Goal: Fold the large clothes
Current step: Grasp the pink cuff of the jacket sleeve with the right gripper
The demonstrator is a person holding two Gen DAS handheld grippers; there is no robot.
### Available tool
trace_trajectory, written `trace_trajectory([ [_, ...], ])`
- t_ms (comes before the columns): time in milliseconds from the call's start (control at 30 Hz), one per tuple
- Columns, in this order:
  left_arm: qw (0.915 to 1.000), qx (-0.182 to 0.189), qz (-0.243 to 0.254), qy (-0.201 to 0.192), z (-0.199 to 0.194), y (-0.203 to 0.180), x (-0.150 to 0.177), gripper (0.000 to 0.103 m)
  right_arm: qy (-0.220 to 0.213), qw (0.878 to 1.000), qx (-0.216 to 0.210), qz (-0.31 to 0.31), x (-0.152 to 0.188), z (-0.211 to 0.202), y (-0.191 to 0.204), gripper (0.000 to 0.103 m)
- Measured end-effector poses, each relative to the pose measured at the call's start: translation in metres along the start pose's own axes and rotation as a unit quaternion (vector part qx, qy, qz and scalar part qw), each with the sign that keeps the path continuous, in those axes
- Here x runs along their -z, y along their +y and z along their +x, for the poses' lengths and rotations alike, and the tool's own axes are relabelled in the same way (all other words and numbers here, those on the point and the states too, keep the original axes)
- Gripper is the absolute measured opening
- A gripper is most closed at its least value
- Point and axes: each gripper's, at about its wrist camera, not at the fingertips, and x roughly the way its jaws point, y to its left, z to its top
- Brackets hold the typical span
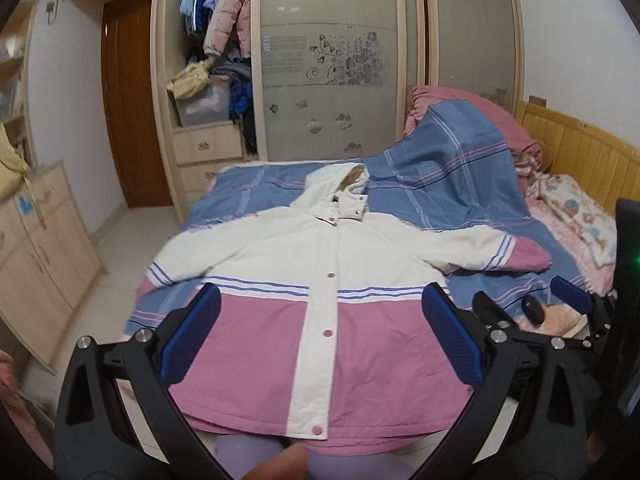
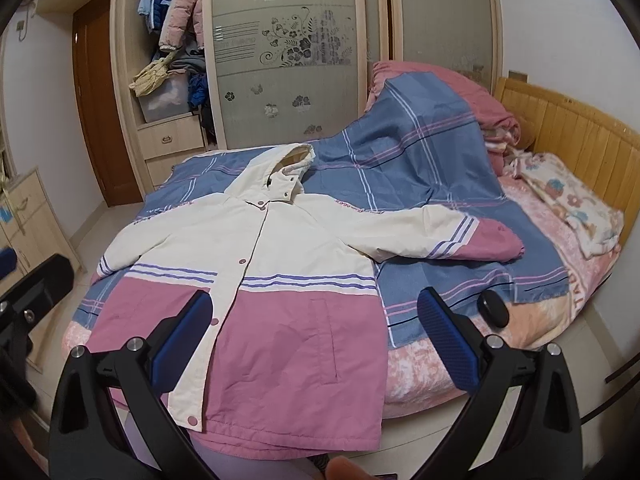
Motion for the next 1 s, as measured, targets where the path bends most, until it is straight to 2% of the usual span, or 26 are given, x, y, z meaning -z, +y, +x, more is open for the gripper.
trace_trajectory([
  [133, 0.9966, 0.038, -0.042, 0.06, 0.048, 0.019, 0.001, 0.101, -0.02, 0.995, 0.05, 0.087, -0.011, 0.024, -0.074, 0.102],
  [200, 0.992, 0.06, -0.055, 0.096, 0.078, 0.021, 0.005, 0.098, -0.002, 0.984, 0.023, 0.175, -0.01, 0.047, -0.134, 0.102],
  [267, 0.9885, 0.073, -0.068, 0.113, 0.102, 0.022, 0.004, 0.094, 0.026, 0.957, -0.042, 0.286, 0.003, 0.076, -0.201, 0.102],
  [333, 0.9853, 0.081, -0.079, 0.128, 0.13, 0.02, 0.002, 0.094, 0.028, 0.932, -0.059, 0.357, 0.014, 0.097, -0.247, 0.1],
  [400, 0.9831, 0.083, -0.067, 0.149, 0.16, 0.011, -0.002, 0.094, 0.029, 0.916, -0.054, 0.396, 0.019, 0.12, -0.285, 0.1],
  [467, 0.9821, 0.082, -0.049, 0.162, 0.188, 0.0, -0.008, 0.095, 0.036, 0.898, -0.075, 0.432, 0.02, 0.147, -0.316, 0.099],
  [533, 0.9812, 0.072, -0.033, 0.176, 0.22, -0.016, -0.015, 0.095, 0.048, 0.875, -0.098, 0.472, 0.019, 0.178, -0.345, 0.09],
  [600, 0.9798, 0.064, -0.023, 0.188, 0.248, -0.026, -0.02, 0.095, 0.049, 0.858, -0.115, 0.499, 0.016, 0.207, -0.369, 0.084],
  [667, 0.9764, 0.071, -0.02, 0.203, 0.272, -0.038, -0.021, 0.096, 0.051, 0.848, -0.126, 0.512, 0.012, 0.235, -0.389, 0.08],
  [733, 0.9721, 0.08, -0.024, 0.219, 0.292, -0.047, -0.021, 0.096, 0.062, 0.843, -0.107, 0.523, 0.011, 0.257, -0.407, 0.077],
  [800, 0.9673, 0.095, -0.029, 0.233, 0.31, -0.06, -0.019, 0.096, 0.071, 0.844, -0.071, 0.527, 0.01, 0.275, -0.422, 0.077],
  [900, 0.964, 0.105, -0.026, 0.243, 0.335, -0.082, -0.021, 0.096, 0.073, 0.847, 0.007, 0.527, 0.012, 0.29, -0.445, 0.077],
  [967, 0.9616, 0.118, -0.02, 0.247, 0.352, -0.102, -0.024, 0.096, 0.068, 0.846, 0.022, 0.529, 0.014, 0.301, -0.457, 0.077],
  [1000, 0.9605, 0.122, -0.015, 0.25, 0.359, -0.112, -0.025, 0.096, 0.07, 0.848, 0.013, 0.525, 0.013, 0.31, -0.462, 0.072],
])
